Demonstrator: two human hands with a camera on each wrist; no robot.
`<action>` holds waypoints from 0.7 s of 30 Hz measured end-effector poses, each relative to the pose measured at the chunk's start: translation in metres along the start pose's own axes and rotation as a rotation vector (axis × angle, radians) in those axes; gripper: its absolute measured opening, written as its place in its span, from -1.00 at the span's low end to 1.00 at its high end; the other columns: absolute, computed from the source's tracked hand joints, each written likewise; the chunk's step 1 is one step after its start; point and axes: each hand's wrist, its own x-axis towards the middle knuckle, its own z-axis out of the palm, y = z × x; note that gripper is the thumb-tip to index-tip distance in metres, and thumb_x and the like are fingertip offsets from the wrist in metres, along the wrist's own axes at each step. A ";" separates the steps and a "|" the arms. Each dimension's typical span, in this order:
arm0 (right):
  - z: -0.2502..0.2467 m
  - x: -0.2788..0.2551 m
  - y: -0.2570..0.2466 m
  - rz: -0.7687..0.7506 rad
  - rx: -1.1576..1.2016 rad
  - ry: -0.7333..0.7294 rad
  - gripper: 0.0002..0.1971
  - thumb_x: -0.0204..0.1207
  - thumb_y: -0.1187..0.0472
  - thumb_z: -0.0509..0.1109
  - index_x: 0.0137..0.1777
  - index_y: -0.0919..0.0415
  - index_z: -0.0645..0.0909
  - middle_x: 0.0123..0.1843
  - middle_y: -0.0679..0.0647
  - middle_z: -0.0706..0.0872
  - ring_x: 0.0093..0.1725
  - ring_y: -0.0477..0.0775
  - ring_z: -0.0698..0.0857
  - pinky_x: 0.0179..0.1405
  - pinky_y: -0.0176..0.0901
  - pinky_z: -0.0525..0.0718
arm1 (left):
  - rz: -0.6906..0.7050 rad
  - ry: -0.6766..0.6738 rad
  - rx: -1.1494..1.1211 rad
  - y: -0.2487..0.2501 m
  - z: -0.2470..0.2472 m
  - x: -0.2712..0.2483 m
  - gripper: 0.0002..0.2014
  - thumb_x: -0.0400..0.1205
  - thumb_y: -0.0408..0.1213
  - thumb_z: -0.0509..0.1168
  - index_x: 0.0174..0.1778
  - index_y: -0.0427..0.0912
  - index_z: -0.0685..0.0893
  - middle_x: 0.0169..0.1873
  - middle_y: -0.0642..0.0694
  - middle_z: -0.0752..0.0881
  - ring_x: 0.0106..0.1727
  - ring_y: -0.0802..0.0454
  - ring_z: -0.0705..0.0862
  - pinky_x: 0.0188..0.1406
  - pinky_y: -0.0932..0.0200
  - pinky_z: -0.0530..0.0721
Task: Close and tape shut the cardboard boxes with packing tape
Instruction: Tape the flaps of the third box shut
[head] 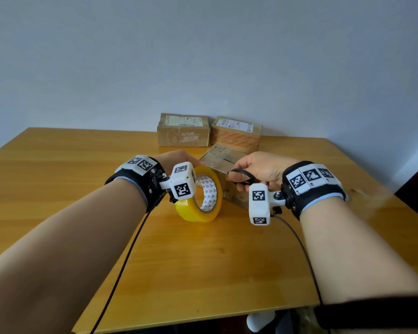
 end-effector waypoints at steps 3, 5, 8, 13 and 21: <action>0.001 0.001 0.001 -0.004 -0.038 0.011 -0.49 0.20 -0.05 0.68 0.10 0.20 0.73 -0.29 0.10 0.81 -0.45 0.03 0.57 -0.42 -0.18 0.41 | 0.021 -0.034 0.058 -0.005 -0.006 -0.009 -0.67 0.69 -0.61 0.22 0.38 -0.51 0.60 -0.62 0.06 0.67 -0.62 0.22 0.58 -0.54 0.43 0.55; 0.001 0.001 0.000 -0.015 -0.056 0.020 -0.55 0.25 0.01 0.68 0.08 0.21 0.73 -0.29 0.10 0.82 -0.43 0.01 0.65 -0.42 -0.17 0.51 | 0.034 -0.036 0.112 -0.002 -0.005 -0.017 -0.67 0.65 -0.65 0.25 0.35 -0.52 0.62 -0.64 0.10 0.67 -0.62 0.31 0.59 -0.54 0.49 0.51; 0.000 -0.003 -0.002 -0.027 0.051 -0.037 -0.75 0.46 0.19 0.58 0.04 0.26 0.65 -0.36 0.09 0.78 -0.42 -0.05 0.73 -0.46 -0.23 0.72 | 0.071 -0.024 0.120 0.001 -0.006 -0.023 -0.65 0.66 -0.67 0.23 0.38 -0.57 0.56 -0.44 0.00 0.64 -0.56 0.30 0.60 -0.54 0.53 0.49; 0.006 -0.013 -0.009 -0.104 0.104 -0.037 -0.55 0.28 0.10 0.61 0.14 0.23 0.66 -0.28 0.18 0.77 -0.42 0.03 0.67 -0.56 -0.27 0.60 | -0.052 0.042 -0.211 -0.010 -0.008 -0.027 -0.80 0.77 -0.44 0.17 0.18 -0.38 0.67 -0.54 -0.16 0.62 -0.65 0.12 0.58 -0.64 0.36 0.54; 0.047 0.000 -0.004 -0.072 -0.003 0.029 -0.88 0.77 0.32 0.28 0.23 0.15 0.50 -0.25 0.10 0.85 -0.37 0.07 0.73 -0.60 -0.24 0.41 | -0.294 0.277 -0.554 -0.013 -0.026 -0.050 -0.85 0.69 -0.26 0.30 0.06 -0.21 0.74 -0.46 -0.14 0.55 -0.70 -0.06 0.52 -0.67 0.22 0.56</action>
